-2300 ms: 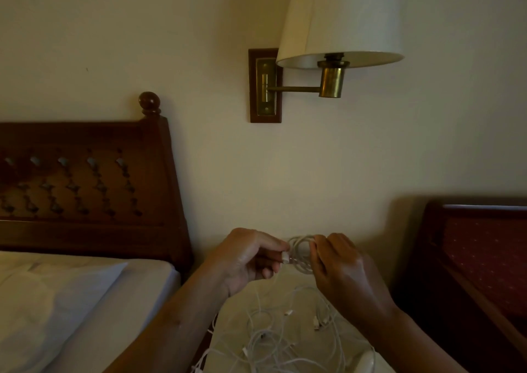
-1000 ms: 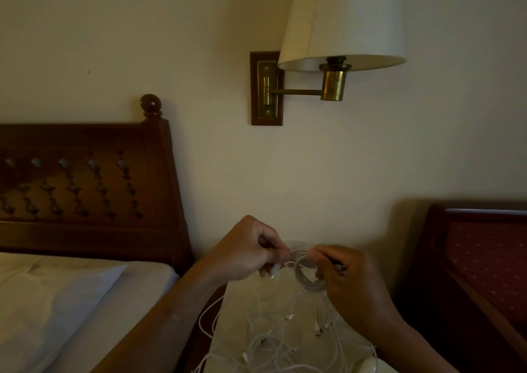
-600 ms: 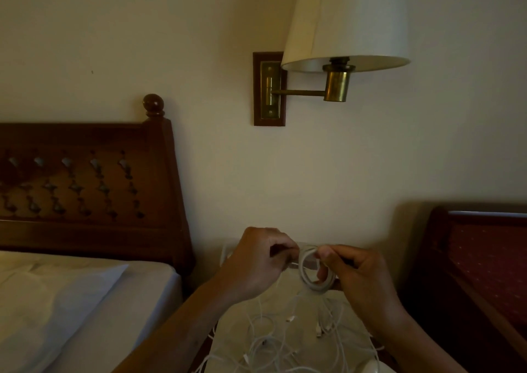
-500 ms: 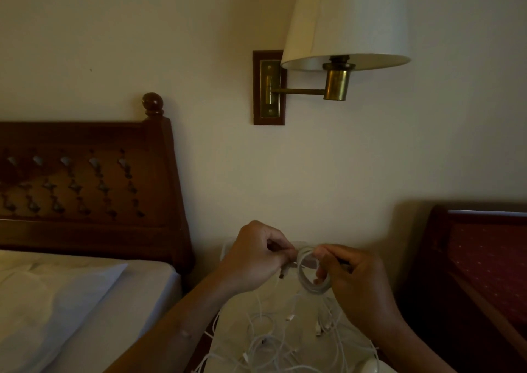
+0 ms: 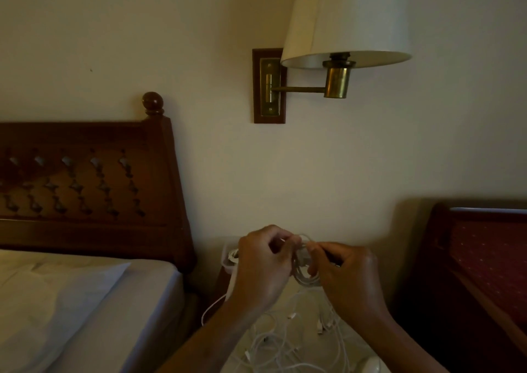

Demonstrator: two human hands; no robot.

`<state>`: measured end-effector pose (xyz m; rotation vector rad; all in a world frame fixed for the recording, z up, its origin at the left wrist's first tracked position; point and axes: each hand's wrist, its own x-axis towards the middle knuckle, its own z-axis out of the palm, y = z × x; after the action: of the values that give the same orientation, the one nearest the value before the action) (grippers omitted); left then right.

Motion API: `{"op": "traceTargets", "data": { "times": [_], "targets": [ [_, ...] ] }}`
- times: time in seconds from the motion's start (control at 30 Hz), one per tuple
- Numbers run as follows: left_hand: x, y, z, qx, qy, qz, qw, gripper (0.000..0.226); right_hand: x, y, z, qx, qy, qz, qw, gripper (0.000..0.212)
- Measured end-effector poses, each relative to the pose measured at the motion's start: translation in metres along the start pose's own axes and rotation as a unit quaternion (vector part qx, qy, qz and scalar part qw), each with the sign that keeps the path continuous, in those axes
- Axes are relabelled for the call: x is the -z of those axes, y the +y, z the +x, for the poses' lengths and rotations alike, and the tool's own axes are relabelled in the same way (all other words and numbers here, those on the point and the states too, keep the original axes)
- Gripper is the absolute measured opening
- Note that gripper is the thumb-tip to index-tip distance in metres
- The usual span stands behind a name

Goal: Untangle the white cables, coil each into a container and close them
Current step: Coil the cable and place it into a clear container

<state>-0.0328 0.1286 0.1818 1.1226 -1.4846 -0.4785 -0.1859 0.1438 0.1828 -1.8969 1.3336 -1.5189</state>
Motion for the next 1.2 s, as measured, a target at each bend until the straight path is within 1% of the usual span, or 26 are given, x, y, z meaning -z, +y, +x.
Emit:
{"op": "traceTargets", "data": {
  "times": [0.03, 0.1, 0.2, 0.27, 0.33, 0.37, 0.4, 0.43, 0.47, 0.5, 0.57, 0.67, 0.73, 0.77, 0.8, 0.83, 0.87, 0.9, 0.97, 1.0, 1.03, 1.07, 1.1, 1.17, 1.2],
  "targets": [
    [-0.004, -0.001, -0.004, -0.046, 0.019, 0.036, 0.998, 0.013, 0.001, -0.002, 0.000, -0.012, -0.008, 0.009, 1.000, 0.026],
    [-0.005, -0.004, -0.007, -0.113, 0.026, 0.066, 0.991, 0.014, 0.003, -0.003, 0.001, -0.040, -0.013, 0.033, 0.999, 0.025],
    [0.001, -0.013, -0.002, -0.180, -0.025, 0.101, 0.978, 0.018, 0.006, -0.001, 0.003, -0.083, -0.004, 0.059, 0.995, 0.022],
    [0.004, -0.016, 0.000, -0.179, -0.053, 0.140, 0.972, 0.020, 0.007, -0.001, 0.004, -0.101, -0.001, 0.068, 0.993, 0.021],
    [0.002, -0.015, 0.002, -0.137, -0.057, 0.158, 0.976, 0.022, 0.006, -0.002, 0.003, -0.129, -0.010, 0.104, 0.986, 0.019],
    [0.000, -0.014, 0.002, -0.103, -0.064, 0.148, 0.982, 0.025, 0.006, -0.002, 0.003, -0.138, -0.017, 0.119, 0.983, 0.018],
    [0.000, -0.014, 0.003, -0.058, -0.087, 0.123, 0.987, 0.026, 0.006, -0.003, 0.003, -0.142, -0.025, 0.131, 0.981, 0.016],
    [0.001, -0.014, 0.006, -0.021, -0.125, 0.085, 0.988, 0.021, 0.006, -0.003, 0.003, -0.140, -0.030, 0.139, 0.980, 0.015],
    [0.003, -0.014, 0.009, 0.003, -0.179, 0.039, 0.983, 0.012, 0.006, -0.003, 0.004, -0.138, -0.032, 0.146, 0.979, 0.015],
    [0.006, -0.014, 0.010, 0.019, -0.232, -0.010, 0.973, 0.008, 0.006, -0.003, 0.004, -0.136, -0.033, 0.151, 0.979, 0.015],
    [0.011, -0.012, 0.008, 0.057, -0.288, -0.100, 0.951, 0.020, 0.007, -0.003, 0.005, -0.135, -0.042, 0.157, 0.977, 0.016],
    [0.014, -0.012, 0.006, 0.101, -0.302, -0.199, 0.927, 0.033, 0.009, -0.002, 0.008, -0.145, -0.037, 0.177, 0.973, 0.016],
    [0.017, -0.014, 0.006, 0.143, -0.311, -0.305, 0.889, 0.044, 0.012, -0.004, 0.010, -0.169, -0.029, 0.224, 0.959, 0.016],
    [0.019, -0.015, 0.006, 0.158, -0.315, -0.349, 0.868, 0.041, 0.014, -0.005, 0.011, -0.182, -0.033, 0.246, 0.952, 0.016],
    [0.021, -0.016, 0.006, 0.162, -0.314, -0.372, 0.859, 0.036, 0.015, -0.006, 0.012, -0.192, -0.044, 0.263, 0.945, 0.018],
    [0.022, -0.016, 0.007, 0.160, -0.310, -0.372, 0.860, 0.030, 0.017, -0.006, 0.013, -0.200, -0.060, 0.278, 0.938, 0.023],
    [0.022, -0.016, 0.007, 0.149, -0.308, -0.359, 0.869, 0.024, 0.017, -0.006, 0.014, -0.212, -0.078, 0.293, 0.929, 0.029],
    [0.024, -0.016, 0.009, 0.127, -0.303, -0.327, 0.886, 0.020, 0.018, -0.006, 0.013, -0.223, -0.095, 0.307, 0.920, 0.032],
    [0.029, -0.015, 0.017, 0.055, -0.286, -0.200, 0.936, 0.019, 0.018, -0.004, 0.010, -0.238, -0.114, 0.323, 0.909, 0.033],
    [0.033, -0.014, 0.021, 0.017, -0.274, -0.127, 0.953, 0.022, 0.018, -0.004, 0.008, -0.244, -0.115, 0.325, 0.907, 0.031],
    [0.036, -0.013, 0.025, -0.015, -0.260, -0.062, 0.963, 0.028, 0.018, -0.005, 0.006, -0.240, -0.111, 0.320, 0.910, 0.028],
    [0.038, -0.011, 0.028, -0.041, -0.245, -0.016, 0.969, 0.034, 0.018, -0.006, 0.004, -0.223, -0.102, 0.306, 0.920, 0.026],
    [0.039, -0.009, 0.029, -0.062, -0.229, 0.021, 0.971, 0.038, 0.018, -0.006, 0.003, -0.190, -0.090, 0.277, 0.937, 0.024],
    [0.037, -0.006, 0.027, -0.092, -0.199, 0.076, 0.973, 0.036, 0.018, -0.005, 0.002, -0.095, -0.062, 0.172, 0.978, 0.015],
    [0.037, -0.007, 0.025, -0.101, -0.181, 0.092, 0.974, 0.032, 0.017, -0.004, 0.002, -0.051, -0.055, 0.124, 0.989, 0.014]
  ]
}}
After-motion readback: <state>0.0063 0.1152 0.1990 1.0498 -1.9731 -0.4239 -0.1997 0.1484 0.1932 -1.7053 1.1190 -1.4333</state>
